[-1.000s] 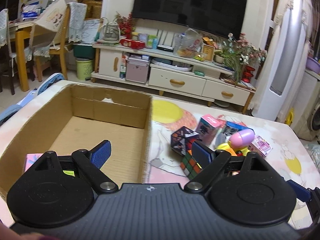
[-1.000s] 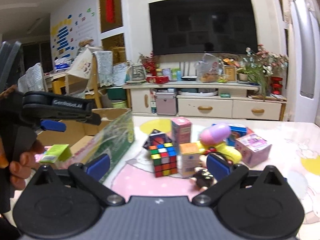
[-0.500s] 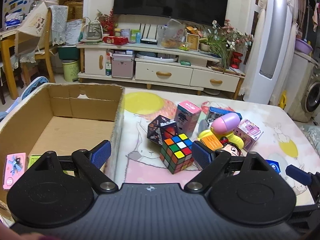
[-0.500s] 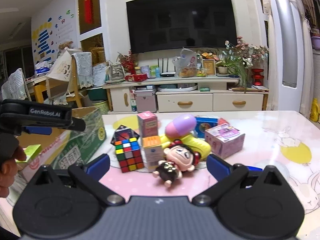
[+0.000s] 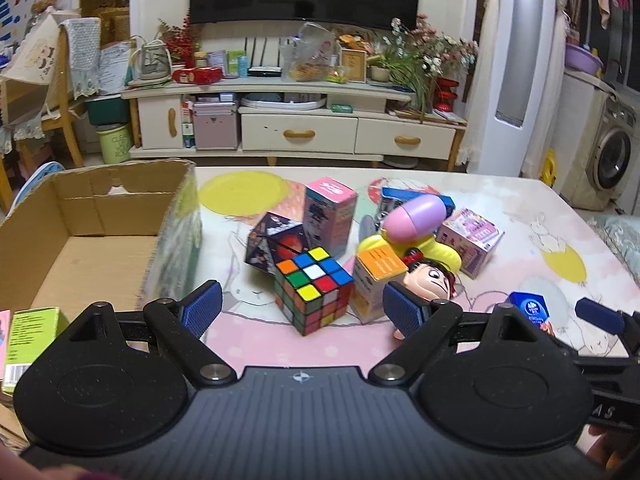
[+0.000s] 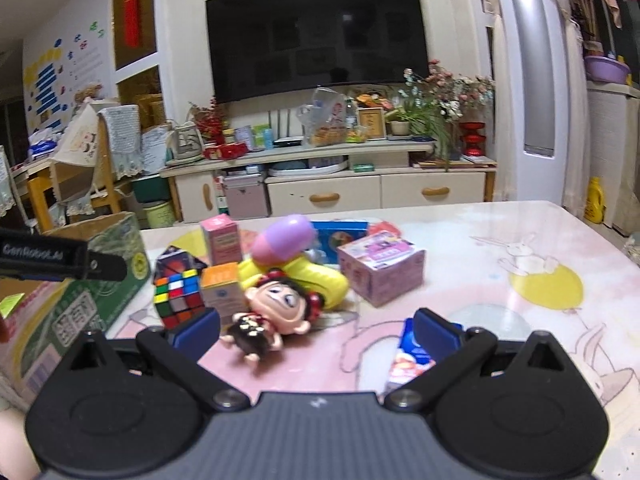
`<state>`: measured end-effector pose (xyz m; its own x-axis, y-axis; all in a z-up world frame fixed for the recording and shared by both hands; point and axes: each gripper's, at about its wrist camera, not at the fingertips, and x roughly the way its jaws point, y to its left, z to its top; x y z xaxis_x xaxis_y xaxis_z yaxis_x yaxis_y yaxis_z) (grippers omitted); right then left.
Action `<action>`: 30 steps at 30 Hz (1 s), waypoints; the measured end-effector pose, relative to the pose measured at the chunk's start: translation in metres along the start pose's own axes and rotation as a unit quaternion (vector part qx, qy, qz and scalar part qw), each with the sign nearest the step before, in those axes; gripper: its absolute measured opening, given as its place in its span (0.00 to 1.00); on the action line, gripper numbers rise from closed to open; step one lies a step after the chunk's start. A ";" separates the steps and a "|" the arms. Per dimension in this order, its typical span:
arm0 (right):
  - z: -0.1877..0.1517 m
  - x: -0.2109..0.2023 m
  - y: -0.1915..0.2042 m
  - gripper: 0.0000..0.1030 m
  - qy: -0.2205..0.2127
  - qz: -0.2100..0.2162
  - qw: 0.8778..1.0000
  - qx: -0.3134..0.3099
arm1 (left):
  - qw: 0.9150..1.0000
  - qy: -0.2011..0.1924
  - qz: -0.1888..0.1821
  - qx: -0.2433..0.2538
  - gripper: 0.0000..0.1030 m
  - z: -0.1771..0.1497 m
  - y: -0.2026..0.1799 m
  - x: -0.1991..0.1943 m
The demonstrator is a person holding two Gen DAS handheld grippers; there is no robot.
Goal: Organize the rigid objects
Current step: 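Return both tools to the table toward the doll and tissue pack, then grasp the doll figure with the left tool while the right tool grasps the blue tissue pack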
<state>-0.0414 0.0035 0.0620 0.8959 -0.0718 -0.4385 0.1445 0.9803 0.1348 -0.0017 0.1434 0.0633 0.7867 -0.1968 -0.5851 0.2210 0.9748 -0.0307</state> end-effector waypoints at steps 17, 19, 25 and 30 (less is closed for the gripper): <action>-0.014 0.042 -0.057 0.95 0.058 -0.042 0.997 0.040 | 0.996 0.033 -0.047 0.072 1.00 -0.020 -0.057 0.028; -0.015 0.047 -0.060 0.95 0.068 -0.042 0.996 0.044 | 0.995 0.040 -0.050 0.075 1.00 -0.020 -0.062 0.035; -0.015 0.055 -0.061 0.95 0.084 -0.033 0.995 0.036 | 0.994 0.062 -0.053 0.071 1.00 -0.022 -0.074 0.065; -0.016 0.062 -0.070 0.94 0.099 -0.038 0.993 0.046 | 0.993 0.077 -0.054 0.065 1.00 -0.020 -0.082 0.088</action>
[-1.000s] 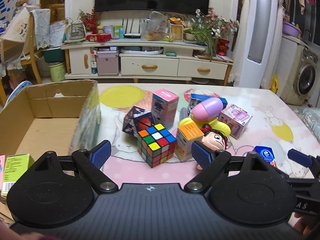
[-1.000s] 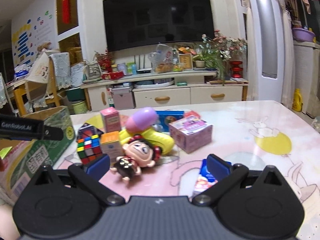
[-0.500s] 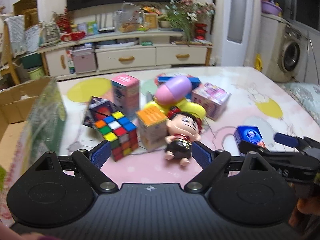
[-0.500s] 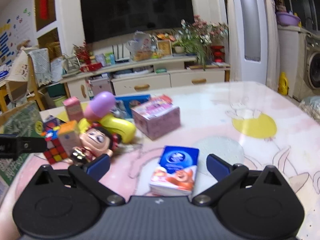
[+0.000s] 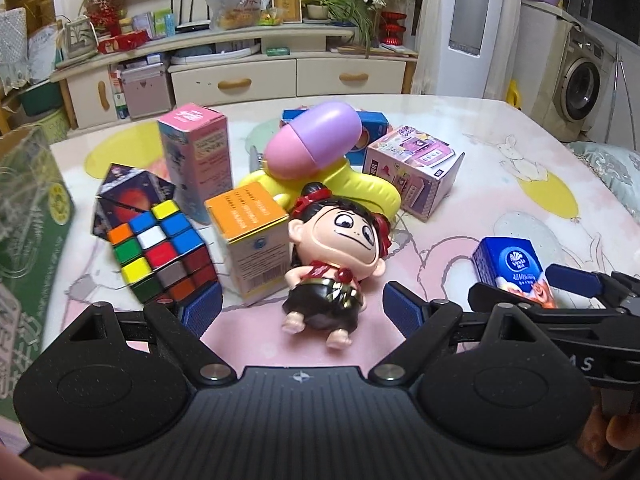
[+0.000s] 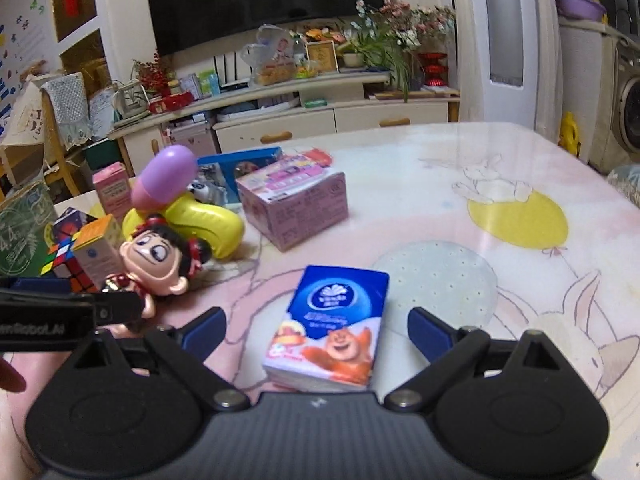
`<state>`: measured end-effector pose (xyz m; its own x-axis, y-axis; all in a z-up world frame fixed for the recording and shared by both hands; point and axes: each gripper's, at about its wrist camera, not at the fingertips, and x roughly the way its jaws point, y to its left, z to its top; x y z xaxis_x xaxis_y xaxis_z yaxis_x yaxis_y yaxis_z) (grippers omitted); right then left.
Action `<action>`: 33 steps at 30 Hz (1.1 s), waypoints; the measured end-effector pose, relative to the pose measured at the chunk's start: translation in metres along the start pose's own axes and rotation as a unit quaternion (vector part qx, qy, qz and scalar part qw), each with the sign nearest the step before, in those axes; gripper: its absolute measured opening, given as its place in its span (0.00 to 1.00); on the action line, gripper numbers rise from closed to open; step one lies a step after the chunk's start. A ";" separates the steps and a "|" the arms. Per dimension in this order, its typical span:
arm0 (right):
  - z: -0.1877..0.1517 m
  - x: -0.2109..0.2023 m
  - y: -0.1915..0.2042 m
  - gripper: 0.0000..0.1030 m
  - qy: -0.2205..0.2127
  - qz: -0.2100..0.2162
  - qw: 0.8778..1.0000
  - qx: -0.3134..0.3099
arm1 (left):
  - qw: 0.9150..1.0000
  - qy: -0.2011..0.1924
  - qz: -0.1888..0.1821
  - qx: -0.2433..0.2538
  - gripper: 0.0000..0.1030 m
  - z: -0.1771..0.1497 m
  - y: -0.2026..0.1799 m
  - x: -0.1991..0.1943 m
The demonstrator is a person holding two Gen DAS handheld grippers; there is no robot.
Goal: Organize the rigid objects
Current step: 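Grasp the doll figure with the left tool while the right tool grasps the blue tissue pack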
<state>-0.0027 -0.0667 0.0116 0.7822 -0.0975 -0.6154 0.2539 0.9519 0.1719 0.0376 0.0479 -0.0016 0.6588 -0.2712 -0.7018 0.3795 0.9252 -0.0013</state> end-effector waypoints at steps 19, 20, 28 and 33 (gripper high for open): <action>0.004 0.017 0.003 0.78 0.002 -0.025 0.998 -0.052 | 0.999 0.025 0.029 -0.014 1.00 0.012 -0.010 0.057; 0.004 0.018 0.004 0.74 0.002 -0.028 0.998 -0.059 | 0.999 0.025 0.031 -0.014 1.00 0.012 -0.011 0.058; 0.005 0.021 0.011 0.51 -0.003 -0.025 0.996 -0.080 | 0.999 0.017 0.028 -0.001 0.80 0.010 -0.017 0.051; 0.006 0.023 0.012 0.51 -0.004 -0.024 0.997 -0.078 | 1.000 0.013 0.023 -0.002 0.63 0.008 -0.016 0.049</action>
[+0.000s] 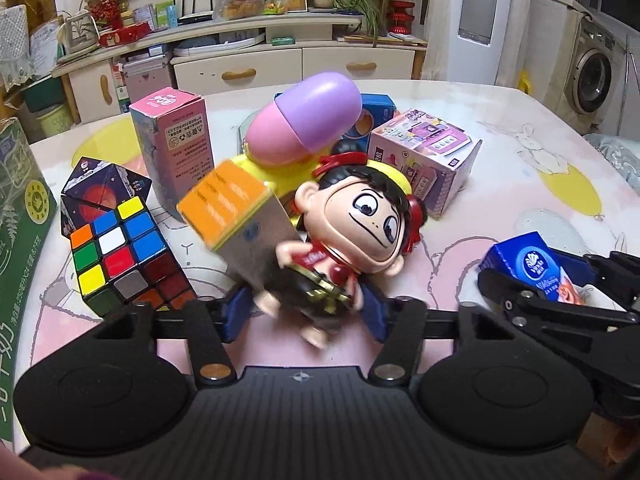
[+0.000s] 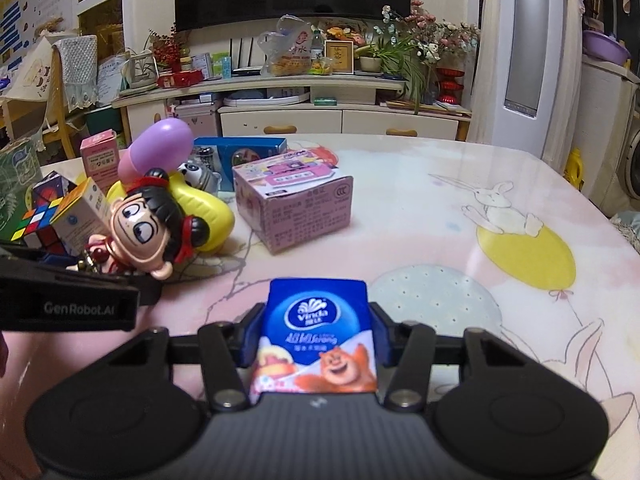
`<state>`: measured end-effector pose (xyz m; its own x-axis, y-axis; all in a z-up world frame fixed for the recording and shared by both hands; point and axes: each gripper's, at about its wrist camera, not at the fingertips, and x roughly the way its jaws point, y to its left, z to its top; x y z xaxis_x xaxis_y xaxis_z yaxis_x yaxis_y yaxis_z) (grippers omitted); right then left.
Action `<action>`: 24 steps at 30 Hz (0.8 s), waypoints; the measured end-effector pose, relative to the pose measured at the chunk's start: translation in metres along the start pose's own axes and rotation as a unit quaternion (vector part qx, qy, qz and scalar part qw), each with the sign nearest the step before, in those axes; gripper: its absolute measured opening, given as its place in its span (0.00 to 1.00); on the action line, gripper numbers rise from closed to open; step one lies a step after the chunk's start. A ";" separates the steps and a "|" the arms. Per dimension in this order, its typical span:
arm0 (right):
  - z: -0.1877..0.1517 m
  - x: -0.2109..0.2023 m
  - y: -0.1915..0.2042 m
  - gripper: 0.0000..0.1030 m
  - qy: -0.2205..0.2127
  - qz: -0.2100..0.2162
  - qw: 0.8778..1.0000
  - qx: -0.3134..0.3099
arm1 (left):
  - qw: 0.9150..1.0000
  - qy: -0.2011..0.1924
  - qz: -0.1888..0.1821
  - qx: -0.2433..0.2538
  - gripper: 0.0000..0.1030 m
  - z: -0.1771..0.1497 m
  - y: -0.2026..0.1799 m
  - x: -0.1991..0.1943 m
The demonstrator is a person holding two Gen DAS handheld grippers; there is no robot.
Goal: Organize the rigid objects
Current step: 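Grasp the doll figure with the left tool while the right tool grasps the blue tissue pack, then carry the doll and tissue pack into the cardboard box and release both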
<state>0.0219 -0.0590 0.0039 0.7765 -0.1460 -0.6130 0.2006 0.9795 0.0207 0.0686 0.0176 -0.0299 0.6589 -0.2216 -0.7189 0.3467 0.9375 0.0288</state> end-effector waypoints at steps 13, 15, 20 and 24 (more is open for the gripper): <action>0.001 0.002 0.002 0.50 0.000 0.002 1.000 0.004 | 0.999 0.012 -0.010 -0.031 0.61 -0.014 0.007 -0.018; 0.001 0.002 0.003 0.50 0.000 0.005 1.000 0.003 | 0.999 0.011 -0.012 -0.033 0.61 -0.016 0.008 -0.021; 0.001 0.000 0.007 0.50 -0.001 0.012 1.000 0.001 | 0.999 0.004 -0.017 -0.032 0.61 -0.019 0.011 -0.036; 0.002 -0.003 0.011 0.50 -0.007 0.016 1.000 -0.005 | 0.999 -0.007 -0.025 -0.037 0.61 -0.019 0.018 -0.048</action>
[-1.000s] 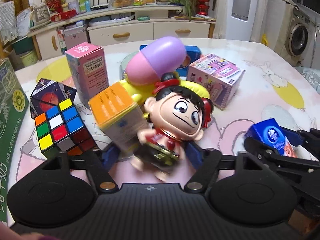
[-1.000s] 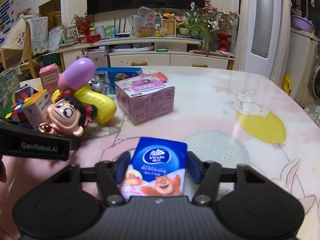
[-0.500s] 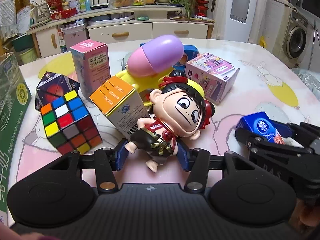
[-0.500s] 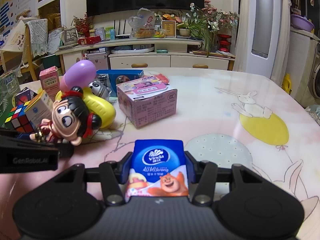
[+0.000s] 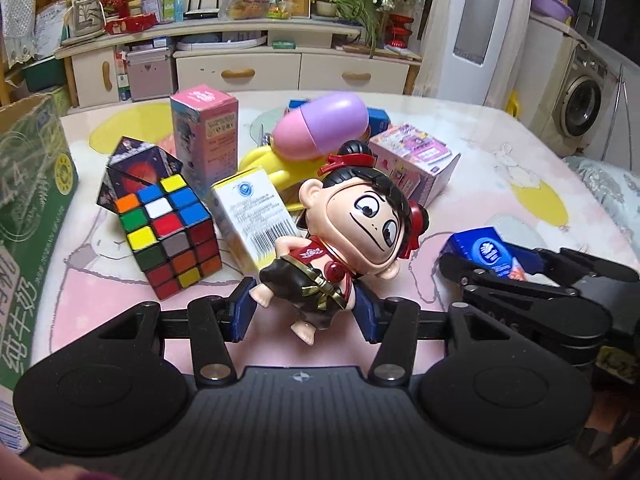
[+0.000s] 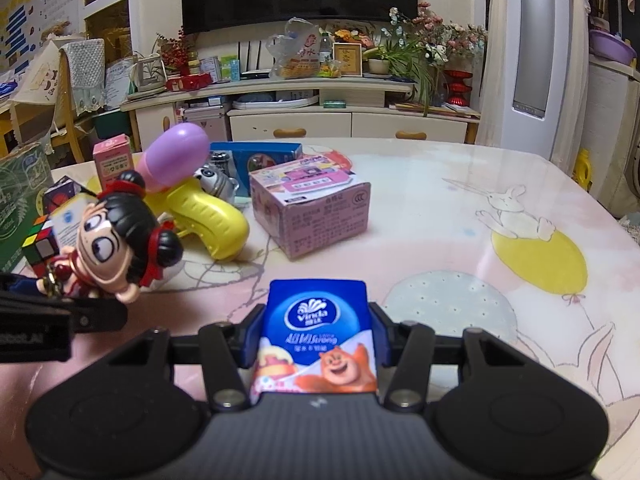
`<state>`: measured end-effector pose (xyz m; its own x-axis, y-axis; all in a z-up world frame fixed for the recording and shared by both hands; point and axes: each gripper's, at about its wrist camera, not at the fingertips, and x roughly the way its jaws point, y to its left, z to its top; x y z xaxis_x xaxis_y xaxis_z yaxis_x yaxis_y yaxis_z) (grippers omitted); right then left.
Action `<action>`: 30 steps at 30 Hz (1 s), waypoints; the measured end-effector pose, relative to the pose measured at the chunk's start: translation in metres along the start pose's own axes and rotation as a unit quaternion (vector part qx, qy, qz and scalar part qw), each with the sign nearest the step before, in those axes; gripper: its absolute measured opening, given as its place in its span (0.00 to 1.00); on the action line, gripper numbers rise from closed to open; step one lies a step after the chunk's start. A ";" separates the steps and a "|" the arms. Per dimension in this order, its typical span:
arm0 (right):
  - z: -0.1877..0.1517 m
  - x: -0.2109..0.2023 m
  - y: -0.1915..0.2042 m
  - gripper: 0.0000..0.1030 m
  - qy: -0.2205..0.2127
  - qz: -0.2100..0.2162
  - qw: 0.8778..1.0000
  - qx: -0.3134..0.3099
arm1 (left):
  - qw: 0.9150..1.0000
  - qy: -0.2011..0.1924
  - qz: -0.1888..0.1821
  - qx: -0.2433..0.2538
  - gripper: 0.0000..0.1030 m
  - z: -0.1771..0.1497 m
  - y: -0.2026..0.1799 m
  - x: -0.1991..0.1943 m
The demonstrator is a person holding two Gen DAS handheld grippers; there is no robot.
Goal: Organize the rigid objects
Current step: 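Carry the doll and tissue pack into the cardboard box and release both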
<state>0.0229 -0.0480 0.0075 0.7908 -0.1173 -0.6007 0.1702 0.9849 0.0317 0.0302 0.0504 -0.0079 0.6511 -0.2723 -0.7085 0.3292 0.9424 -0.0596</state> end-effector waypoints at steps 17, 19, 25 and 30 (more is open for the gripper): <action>0.004 -0.015 0.034 0.50 -0.028 0.026 0.998 -0.046 | 0.998 -0.051 -0.007 -0.032 0.61 0.006 0.032 -0.052; 0.005 -0.018 0.038 0.50 -0.031 0.033 0.998 -0.049 | 0.998 -0.060 -0.007 -0.037 0.61 0.007 0.037 -0.060; 0.012 -0.033 0.055 0.50 -0.045 0.052 0.996 -0.054 | 0.995 -0.081 -0.007 -0.049 0.61 0.011 0.051 -0.083; 0.020 -0.049 0.078 0.50 -0.058 0.077 0.993 -0.072 | 0.993 -0.099 -0.006 -0.060 0.61 0.014 0.064 -0.101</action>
<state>0.0094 0.0324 0.0551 0.8644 0.0313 -0.5019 -0.0384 0.9993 -0.0037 -0.0054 0.1357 0.0696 0.7732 -0.3051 -0.5559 0.2618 0.9520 -0.1584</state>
